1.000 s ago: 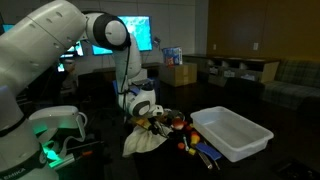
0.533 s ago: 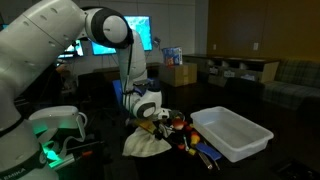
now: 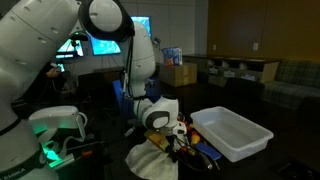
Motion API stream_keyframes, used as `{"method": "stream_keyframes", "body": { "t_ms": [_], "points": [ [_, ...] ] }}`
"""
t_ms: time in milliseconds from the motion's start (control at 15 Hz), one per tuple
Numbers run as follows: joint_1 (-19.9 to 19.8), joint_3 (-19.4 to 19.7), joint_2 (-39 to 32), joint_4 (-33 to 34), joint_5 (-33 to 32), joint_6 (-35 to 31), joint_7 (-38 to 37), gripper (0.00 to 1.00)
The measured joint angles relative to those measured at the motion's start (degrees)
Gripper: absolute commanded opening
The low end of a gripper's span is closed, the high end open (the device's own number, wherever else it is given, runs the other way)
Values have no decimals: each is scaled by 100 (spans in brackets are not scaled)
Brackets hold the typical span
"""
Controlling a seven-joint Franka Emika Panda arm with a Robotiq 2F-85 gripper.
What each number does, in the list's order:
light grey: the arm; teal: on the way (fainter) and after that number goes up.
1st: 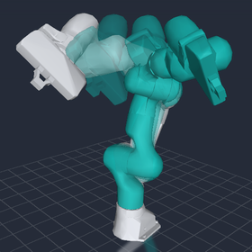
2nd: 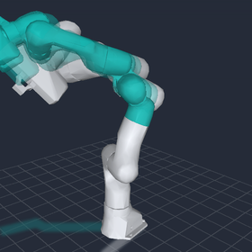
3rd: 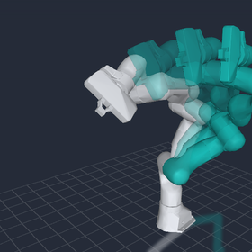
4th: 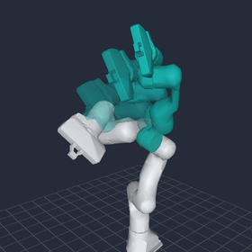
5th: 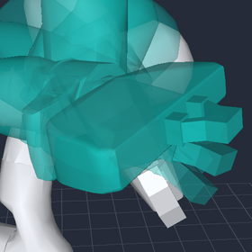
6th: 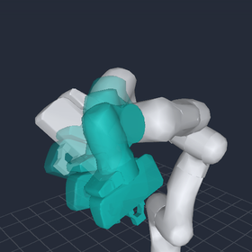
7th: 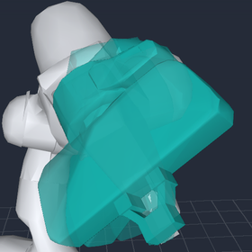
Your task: Use the cloth to push the objects on the counter to the left, then put it in the box
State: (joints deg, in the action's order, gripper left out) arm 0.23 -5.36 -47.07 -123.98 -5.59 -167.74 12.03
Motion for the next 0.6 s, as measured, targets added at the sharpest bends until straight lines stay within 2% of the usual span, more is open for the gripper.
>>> {"method": "stream_keyframes", "body": {
  "t_ms": [600],
  "points": [
    [-158,1325,-13,135,-39,317,-29,8]
  ]
}}
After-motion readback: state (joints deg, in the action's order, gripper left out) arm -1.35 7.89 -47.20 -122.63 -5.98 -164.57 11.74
